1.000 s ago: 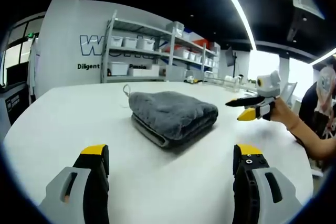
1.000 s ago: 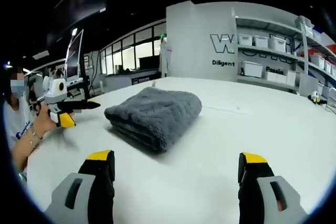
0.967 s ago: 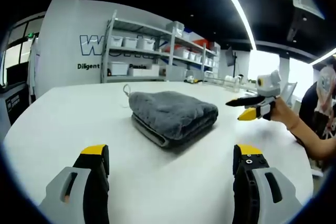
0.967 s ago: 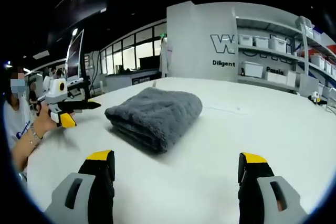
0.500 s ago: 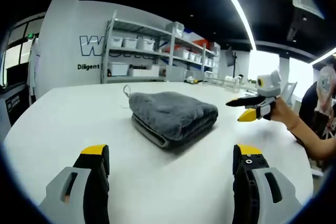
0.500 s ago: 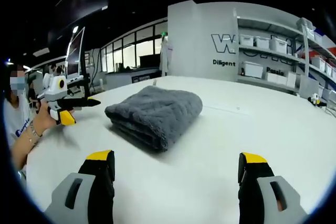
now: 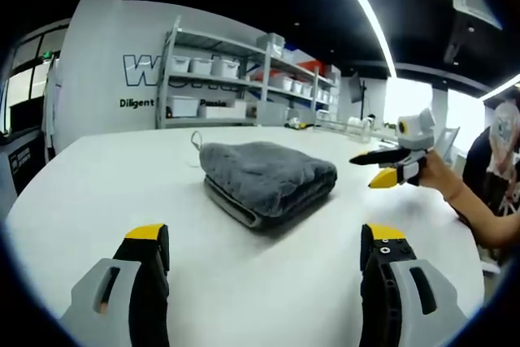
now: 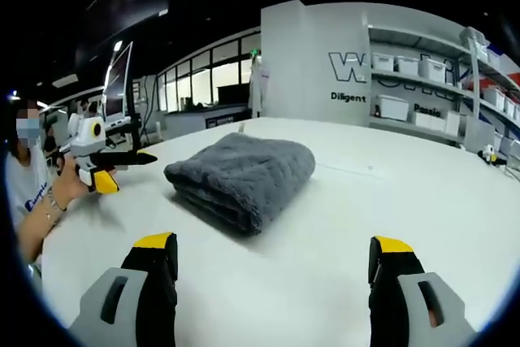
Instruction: Open the folded towel by lifting each exposed corner and separating the folded layers until the towel lies flat within the target outline without major curled edges
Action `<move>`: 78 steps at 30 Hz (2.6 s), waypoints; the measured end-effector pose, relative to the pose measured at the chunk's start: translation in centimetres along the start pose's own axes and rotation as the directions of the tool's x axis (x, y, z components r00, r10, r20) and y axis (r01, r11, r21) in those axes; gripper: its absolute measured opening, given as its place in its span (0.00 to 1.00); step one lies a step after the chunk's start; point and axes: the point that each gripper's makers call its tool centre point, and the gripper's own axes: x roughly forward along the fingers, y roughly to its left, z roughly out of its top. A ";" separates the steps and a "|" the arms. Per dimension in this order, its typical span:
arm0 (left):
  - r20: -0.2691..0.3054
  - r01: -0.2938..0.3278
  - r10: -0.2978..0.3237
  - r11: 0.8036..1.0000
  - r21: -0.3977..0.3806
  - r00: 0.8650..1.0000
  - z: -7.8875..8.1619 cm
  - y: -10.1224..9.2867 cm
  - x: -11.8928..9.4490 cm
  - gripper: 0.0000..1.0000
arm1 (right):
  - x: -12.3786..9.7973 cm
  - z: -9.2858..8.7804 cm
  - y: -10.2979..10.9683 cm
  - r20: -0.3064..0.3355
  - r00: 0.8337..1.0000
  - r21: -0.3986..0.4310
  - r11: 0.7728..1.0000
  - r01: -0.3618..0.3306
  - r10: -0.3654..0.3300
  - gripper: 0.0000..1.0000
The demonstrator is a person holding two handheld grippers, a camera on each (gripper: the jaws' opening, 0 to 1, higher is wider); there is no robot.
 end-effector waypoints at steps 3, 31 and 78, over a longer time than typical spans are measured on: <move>0.000 0.000 0.000 1.000 -0.001 1.000 0.0 0.0 0.0 0.96 | -0.3 0.5 0.0 0.020 1.000 -0.027 1.000 0.015 -0.014 1.00; -0.014 0.010 -0.010 1.000 -0.006 1.000 -0.3 -0.6 -0.1 0.96 | -0.3 1.2 1.0 0.044 0.999 -0.037 0.999 -0.002 0.003 1.00; -0.032 0.020 -0.020 1.000 -0.006 0.999 -0.6 -0.5 0.2 0.94 | 2.4 5.1 12.3 0.186 0.969 -0.508 0.860 -0.046 0.162 0.41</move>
